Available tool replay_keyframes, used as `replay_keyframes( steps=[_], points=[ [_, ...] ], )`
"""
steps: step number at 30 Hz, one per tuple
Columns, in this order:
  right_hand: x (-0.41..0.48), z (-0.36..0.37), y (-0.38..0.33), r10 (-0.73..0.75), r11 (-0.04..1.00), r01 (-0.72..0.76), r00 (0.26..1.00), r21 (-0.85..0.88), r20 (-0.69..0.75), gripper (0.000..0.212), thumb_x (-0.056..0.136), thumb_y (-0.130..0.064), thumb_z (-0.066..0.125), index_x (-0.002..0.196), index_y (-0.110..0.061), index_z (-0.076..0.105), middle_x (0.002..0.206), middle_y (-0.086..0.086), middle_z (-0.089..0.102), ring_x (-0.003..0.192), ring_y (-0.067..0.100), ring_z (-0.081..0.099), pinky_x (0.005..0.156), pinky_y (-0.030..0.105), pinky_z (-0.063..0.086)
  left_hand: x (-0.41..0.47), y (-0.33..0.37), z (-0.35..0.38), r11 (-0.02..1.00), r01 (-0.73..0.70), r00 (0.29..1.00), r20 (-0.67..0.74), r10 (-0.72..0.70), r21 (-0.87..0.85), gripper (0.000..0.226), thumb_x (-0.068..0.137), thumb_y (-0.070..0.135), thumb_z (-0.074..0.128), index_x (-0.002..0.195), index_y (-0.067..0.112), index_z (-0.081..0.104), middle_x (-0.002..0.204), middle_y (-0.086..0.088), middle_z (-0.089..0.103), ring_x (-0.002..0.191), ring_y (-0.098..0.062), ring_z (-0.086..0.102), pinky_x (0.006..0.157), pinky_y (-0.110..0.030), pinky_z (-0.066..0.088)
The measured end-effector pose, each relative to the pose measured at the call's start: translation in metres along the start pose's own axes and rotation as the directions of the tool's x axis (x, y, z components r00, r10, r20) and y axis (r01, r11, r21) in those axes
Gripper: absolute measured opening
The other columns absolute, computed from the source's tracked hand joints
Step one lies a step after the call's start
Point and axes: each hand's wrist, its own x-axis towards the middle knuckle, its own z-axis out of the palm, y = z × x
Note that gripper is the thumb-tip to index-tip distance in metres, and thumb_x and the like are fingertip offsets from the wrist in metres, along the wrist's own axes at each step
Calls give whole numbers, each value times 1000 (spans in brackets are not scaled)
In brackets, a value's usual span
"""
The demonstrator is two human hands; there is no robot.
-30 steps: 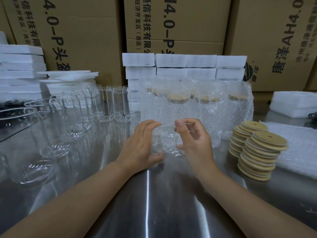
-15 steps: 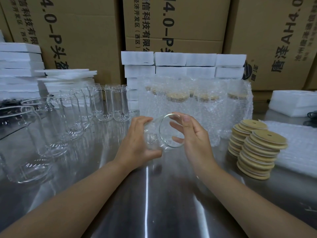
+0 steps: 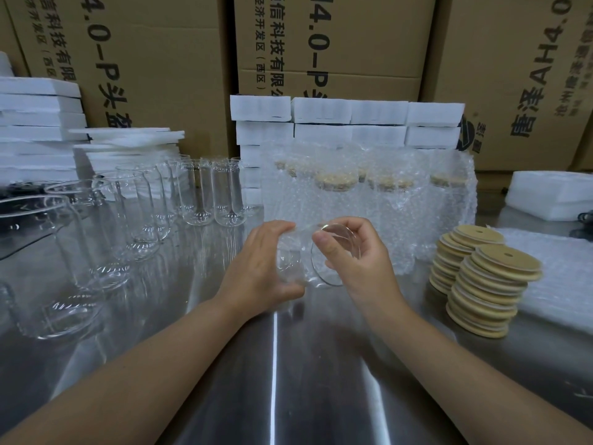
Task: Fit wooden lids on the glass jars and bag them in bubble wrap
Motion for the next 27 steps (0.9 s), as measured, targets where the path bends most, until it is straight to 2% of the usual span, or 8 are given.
replay_keyframes(
  steps=[2, 5, 10, 12, 15, 18, 22, 27],
  points=[
    [0, 0, 1, -5, 1000, 5, 1000, -2, 15, 59, 53, -50, 73, 101, -18, 56, 109, -2, 65, 109, 14, 61, 93, 30, 50, 0, 0, 0, 1000, 16, 1000, -2, -16, -7, 90, 52, 16, 90, 130, 3, 49, 127, -6, 51, 116, -28, 52, 94, -36, 45],
    [-1, 0, 2, -11, 1000, 12, 998, -22, 66, 62, 54, -46, 75, 109, -25, 55, 115, -11, 61, 114, 7, 57, 84, 17, 49, 0, 2, -2, 996, 72, 997, -10, -73, -52, 90, 54, 23, 90, 132, 8, 48, 126, 1, 51, 117, -22, 52, 93, -33, 45],
    [-2, -1, 4, -31, 998, 38, 992, -55, 123, 64, 63, -43, 77, 121, -32, 53, 121, -17, 58, 116, -3, 52, 91, 25, 48, 2, 2, -2, 972, 125, 992, 19, -123, -198, 91, 54, 39, 81, 132, 12, 45, 127, -1, 54, 118, -21, 54, 94, -47, 48],
    [-1, 0, 4, -46, 997, 53, 991, -51, 129, 59, 63, -45, 74, 117, -40, 51, 121, -18, 57, 118, -2, 51, 92, 26, 47, 2, 1, -1, 963, 139, 990, 28, -136, -229, 86, 52, 47, 78, 128, 27, 44, 124, 6, 54, 116, -15, 54, 95, -41, 48],
    [-1, 0, 2, -48, 997, 55, 990, -48, 135, 44, 73, -52, 59, 115, -46, 51, 122, -19, 59, 115, -7, 52, 90, 19, 45, 1, 0, -1, 941, 155, 988, 35, -152, -299, 78, 49, 52, 77, 115, 59, 37, 116, 23, 53, 110, 3, 54, 91, -21, 46],
    [2, -2, 2, -19, 1000, 18, 997, 14, 78, 34, 80, -53, 47, 110, -44, 58, 115, -20, 65, 109, -6, 58, 96, 26, 48, 2, -3, 1, 936, 140, 990, 15, -143, -322, 81, 48, 52, 79, 112, 71, 33, 118, 27, 50, 113, 4, 52, 92, -21, 44],
    [5, -2, 2, 13, 1000, -13, 1000, 18, 0, 21, 96, -40, 44, 103, -39, 64, 107, -15, 70, 100, 1, 64, 91, 36, 49, 2, -6, 2, 941, 95, 995, 11, -97, -325, 82, 49, 53, 78, 116, 68, 34, 121, 27, 46, 115, 9, 49, 95, -14, 41],
    [8, -5, 1, 73, 996, -69, 995, 52, -68, 24, 100, -35, 43, 92, -32, 66, 97, -7, 72, 92, 9, 66, 86, 42, 51, 2, -3, -4, 968, 24, 998, 61, -9, -250, 81, 51, 54, 75, 122, 44, 38, 119, 22, 42, 109, 18, 43, 87, 0, 34]
  ],
)
